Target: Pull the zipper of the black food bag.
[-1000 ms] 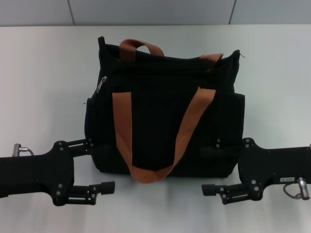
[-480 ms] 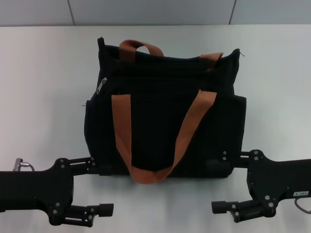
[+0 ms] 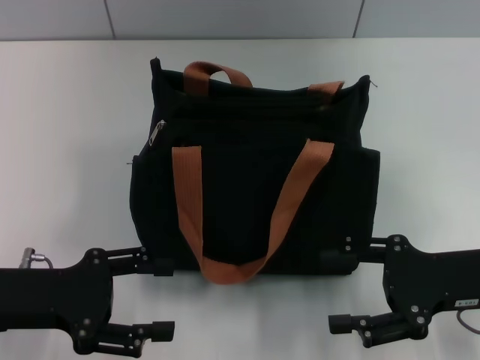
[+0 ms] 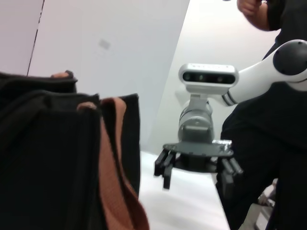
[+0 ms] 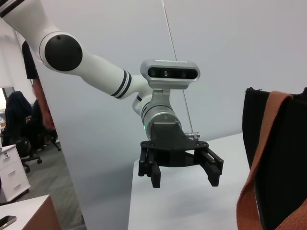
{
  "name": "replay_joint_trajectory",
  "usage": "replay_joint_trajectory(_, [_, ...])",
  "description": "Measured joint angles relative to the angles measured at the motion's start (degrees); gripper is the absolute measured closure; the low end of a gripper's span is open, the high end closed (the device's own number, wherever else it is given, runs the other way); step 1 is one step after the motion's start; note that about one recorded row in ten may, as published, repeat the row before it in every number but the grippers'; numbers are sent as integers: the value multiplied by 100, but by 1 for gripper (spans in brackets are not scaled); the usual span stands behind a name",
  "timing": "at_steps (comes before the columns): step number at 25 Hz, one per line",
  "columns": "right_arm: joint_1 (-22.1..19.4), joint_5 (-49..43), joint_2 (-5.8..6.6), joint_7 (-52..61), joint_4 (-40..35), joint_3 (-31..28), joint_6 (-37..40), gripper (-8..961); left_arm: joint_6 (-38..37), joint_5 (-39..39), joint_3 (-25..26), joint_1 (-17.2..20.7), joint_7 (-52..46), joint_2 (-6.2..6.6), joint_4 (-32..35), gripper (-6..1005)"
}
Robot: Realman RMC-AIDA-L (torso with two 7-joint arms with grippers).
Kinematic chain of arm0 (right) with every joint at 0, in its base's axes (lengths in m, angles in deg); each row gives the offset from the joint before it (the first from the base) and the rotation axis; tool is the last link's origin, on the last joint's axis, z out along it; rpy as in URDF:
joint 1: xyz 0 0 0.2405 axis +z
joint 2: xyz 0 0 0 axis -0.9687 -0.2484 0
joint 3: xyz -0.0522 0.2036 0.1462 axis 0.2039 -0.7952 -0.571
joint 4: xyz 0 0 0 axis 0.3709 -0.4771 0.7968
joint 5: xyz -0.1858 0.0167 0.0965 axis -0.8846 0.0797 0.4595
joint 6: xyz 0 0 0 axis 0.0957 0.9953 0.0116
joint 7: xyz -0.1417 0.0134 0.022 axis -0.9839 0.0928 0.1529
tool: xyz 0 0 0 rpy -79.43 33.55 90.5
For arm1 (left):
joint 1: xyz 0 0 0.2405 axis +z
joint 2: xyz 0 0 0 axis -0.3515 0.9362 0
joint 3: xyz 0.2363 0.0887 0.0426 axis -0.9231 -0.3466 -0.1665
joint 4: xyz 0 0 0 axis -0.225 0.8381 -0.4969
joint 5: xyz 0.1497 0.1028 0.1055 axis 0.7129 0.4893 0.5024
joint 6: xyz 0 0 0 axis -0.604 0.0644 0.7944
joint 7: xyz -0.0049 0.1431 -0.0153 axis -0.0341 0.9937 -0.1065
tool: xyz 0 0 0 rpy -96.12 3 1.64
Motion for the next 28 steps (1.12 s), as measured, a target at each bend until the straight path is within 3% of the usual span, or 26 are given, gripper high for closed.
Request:
replay_joint_trajectory(6, [-10,0,-3,0,13,-3,1,139,-397,-30,396,-30,57,-61,14,173])
replay_joint_trajectory(10, [-17,3,-5,0,24,-10,1,139,-651,-39,952,-99,197,-177,74,173])
replay_joint_trajectory(14, [-17,3,-5,0,27,-10,1,139,-726,-210,1988,-116,348,-314,110,173])
replay_joint_trajectory(15, [-17,3,-5,0,27,-10,1,139,-726,-210,1988,-116,348,-314,110,173])
replay_joint_trajectory(17, [-17,4,-5,0,29,-9,1,139,-594,-447,2602,-89,330,-333,112,174])
replay_joint_trajectory(21, [-17,10,-5,0,35,-9,0,139,-171,-460,2888,-94,312,-272,116,174])
replay_joint_trajectory(25, [-17,17,-5,0,45,-9,1,139,805,-68,2728,-243,291,-142,164,174])
replay_joint_trajectory(28, [-17,17,-5,0,45,-9,0,139,1009,240,2725,-333,290,-142,187,175])
